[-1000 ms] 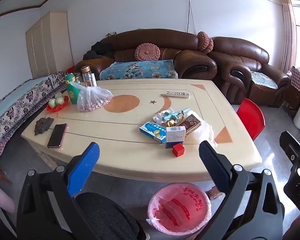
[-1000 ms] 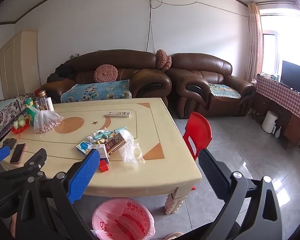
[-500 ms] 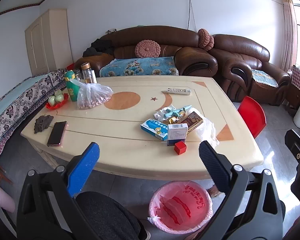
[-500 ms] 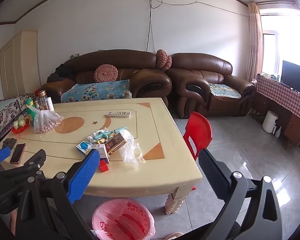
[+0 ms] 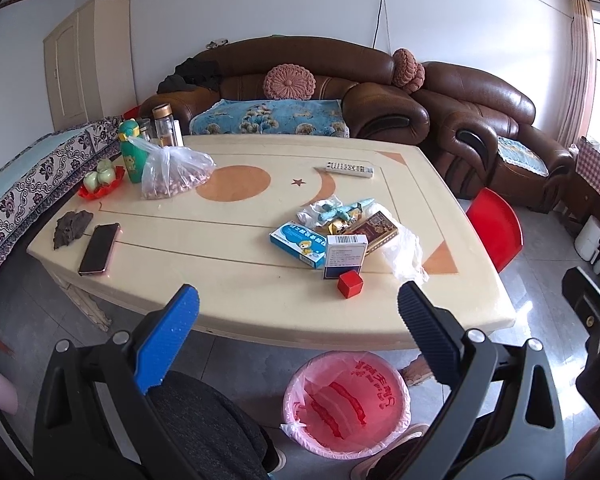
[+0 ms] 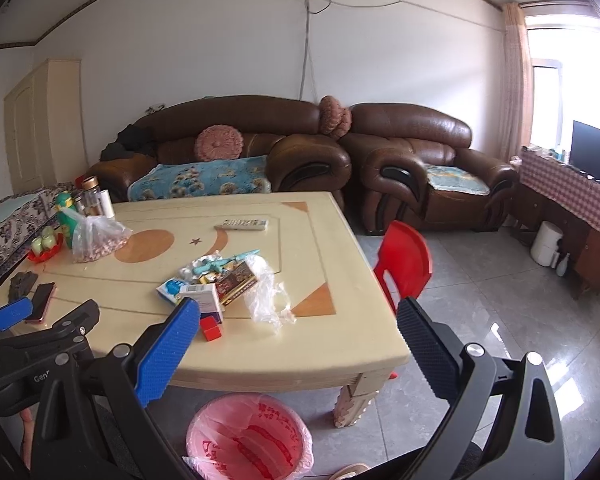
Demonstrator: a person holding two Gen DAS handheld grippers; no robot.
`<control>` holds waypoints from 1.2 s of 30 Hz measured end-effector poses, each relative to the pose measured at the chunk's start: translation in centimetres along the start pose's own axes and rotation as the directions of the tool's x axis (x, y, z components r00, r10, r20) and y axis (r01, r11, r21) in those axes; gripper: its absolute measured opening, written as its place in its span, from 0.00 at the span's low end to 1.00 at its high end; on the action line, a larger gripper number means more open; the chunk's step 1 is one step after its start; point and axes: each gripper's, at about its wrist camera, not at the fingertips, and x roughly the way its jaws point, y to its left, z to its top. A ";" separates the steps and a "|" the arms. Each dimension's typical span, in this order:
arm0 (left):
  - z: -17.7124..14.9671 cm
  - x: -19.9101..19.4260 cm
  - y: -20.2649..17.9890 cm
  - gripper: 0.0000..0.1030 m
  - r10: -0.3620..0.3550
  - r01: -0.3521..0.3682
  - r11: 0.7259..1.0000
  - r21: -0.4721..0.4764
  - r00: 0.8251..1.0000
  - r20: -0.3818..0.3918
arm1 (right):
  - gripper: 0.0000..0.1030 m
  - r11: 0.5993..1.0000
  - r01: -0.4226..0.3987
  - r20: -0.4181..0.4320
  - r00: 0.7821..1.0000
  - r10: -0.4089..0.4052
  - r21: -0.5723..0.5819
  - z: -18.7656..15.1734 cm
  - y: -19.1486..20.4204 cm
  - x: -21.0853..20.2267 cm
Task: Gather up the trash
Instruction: 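Move both tools toward the items on the table, then grasp the white medicine box with the left tool while the right tool grasps the clear plastic bag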
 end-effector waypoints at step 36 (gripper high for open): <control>-0.3 11.8 -2.1 0.94 -0.101 0.118 0.972 0.201 0.990 -0.095 | 0.94 0.978 -0.210 -0.201 0.959 0.202 -0.018 -2.1 -1.7 17.8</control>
